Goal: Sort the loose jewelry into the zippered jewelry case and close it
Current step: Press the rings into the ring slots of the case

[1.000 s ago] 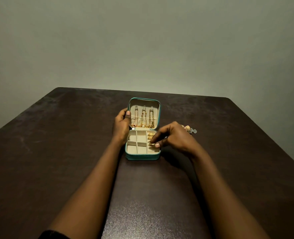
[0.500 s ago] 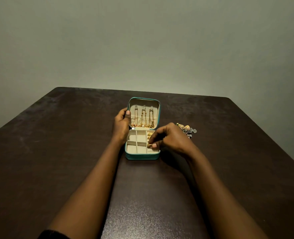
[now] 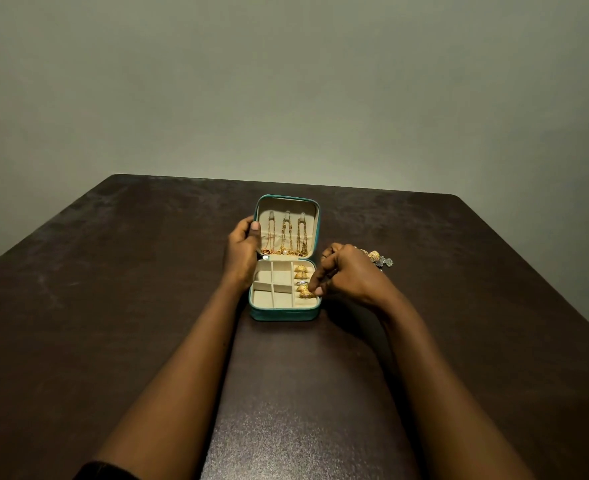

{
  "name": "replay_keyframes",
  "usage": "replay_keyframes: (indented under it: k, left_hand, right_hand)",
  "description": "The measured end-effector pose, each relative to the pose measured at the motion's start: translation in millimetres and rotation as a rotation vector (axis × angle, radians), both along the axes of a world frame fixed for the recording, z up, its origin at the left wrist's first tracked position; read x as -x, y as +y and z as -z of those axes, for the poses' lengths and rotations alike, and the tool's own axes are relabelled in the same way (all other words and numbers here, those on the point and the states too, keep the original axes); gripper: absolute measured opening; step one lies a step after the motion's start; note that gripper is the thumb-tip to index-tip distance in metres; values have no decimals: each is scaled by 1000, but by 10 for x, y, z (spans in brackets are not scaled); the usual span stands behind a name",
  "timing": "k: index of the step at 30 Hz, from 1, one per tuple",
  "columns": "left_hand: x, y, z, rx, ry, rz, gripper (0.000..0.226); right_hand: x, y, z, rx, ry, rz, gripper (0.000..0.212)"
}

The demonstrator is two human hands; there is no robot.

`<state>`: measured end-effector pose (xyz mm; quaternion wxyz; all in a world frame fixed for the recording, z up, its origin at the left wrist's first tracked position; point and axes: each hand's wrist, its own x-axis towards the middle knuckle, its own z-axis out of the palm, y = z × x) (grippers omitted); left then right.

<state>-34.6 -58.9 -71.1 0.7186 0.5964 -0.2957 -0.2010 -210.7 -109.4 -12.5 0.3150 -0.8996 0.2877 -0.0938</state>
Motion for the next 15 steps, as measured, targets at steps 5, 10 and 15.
replay_keyframes:
  k: [5, 10, 15]
  left_hand:
    - [-19, -6, 12, -25, -4, 1, 29]
    - [-13, 0, 10, -39, -11, -5, 31]
    - [-5, 4, 1, -26, -3, 2, 31]
  right_hand:
    - [-15, -9, 19, 4, -1, -6, 18]
    - [9, -23, 21, -88, -63, 2, 15]
    - [-21, -14, 86, -160, -169, 89, 24]
